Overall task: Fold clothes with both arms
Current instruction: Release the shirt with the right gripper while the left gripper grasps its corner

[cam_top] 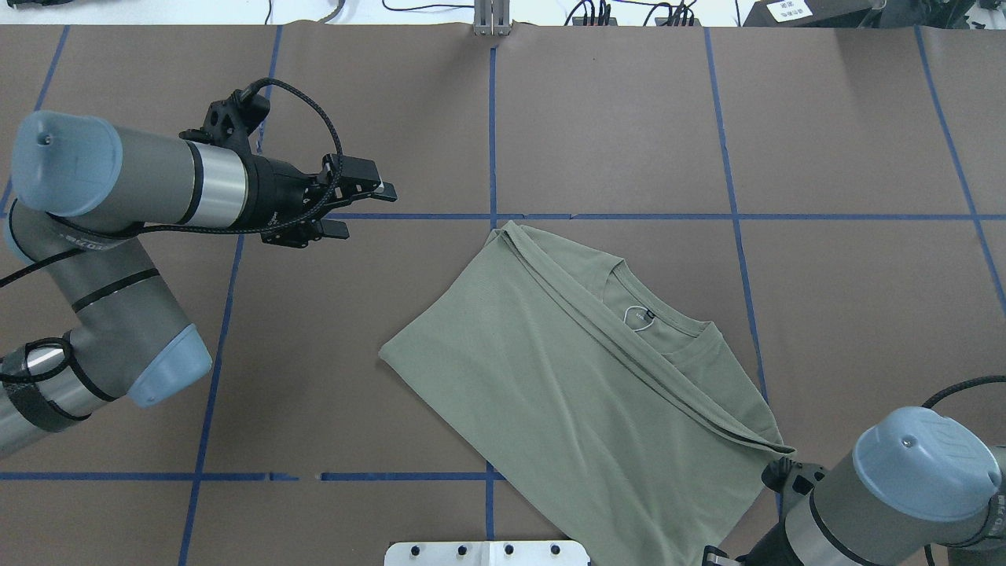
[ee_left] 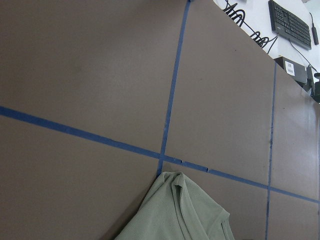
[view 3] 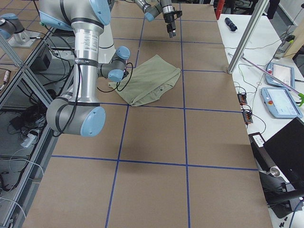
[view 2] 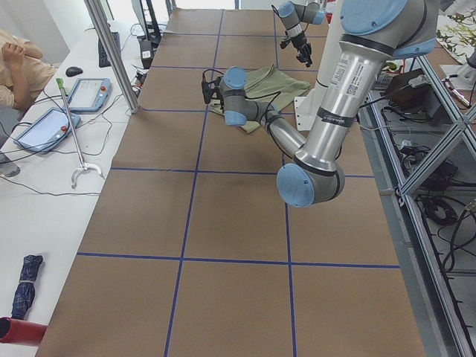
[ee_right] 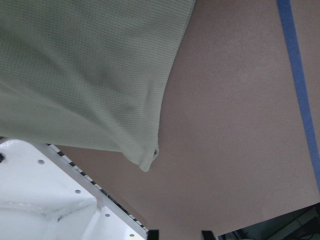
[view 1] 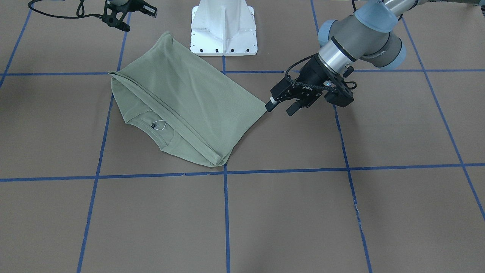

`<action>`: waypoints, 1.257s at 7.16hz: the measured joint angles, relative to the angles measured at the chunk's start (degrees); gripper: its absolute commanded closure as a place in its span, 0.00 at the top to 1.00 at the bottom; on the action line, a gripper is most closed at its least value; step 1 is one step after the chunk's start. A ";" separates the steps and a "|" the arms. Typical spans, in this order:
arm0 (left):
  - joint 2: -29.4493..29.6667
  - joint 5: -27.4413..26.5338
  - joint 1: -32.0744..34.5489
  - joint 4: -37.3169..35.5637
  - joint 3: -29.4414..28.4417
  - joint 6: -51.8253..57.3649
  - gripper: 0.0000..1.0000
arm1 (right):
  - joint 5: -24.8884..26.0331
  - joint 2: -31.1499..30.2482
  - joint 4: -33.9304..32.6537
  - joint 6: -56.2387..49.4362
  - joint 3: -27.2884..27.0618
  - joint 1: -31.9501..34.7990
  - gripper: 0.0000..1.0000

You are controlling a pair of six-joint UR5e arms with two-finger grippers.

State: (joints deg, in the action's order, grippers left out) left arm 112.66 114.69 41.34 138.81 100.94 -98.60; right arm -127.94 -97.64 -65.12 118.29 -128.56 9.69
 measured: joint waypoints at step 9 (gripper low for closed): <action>-0.65 -11.81 -17.19 -21.62 2.73 -7.91 0.77 | 1.35 12.70 0.08 -2.69 7.69 31.77 1.00</action>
State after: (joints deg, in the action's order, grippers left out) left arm 112.01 102.89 24.15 117.19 103.67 -106.50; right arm -126.59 -84.94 -65.04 115.60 -120.87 41.46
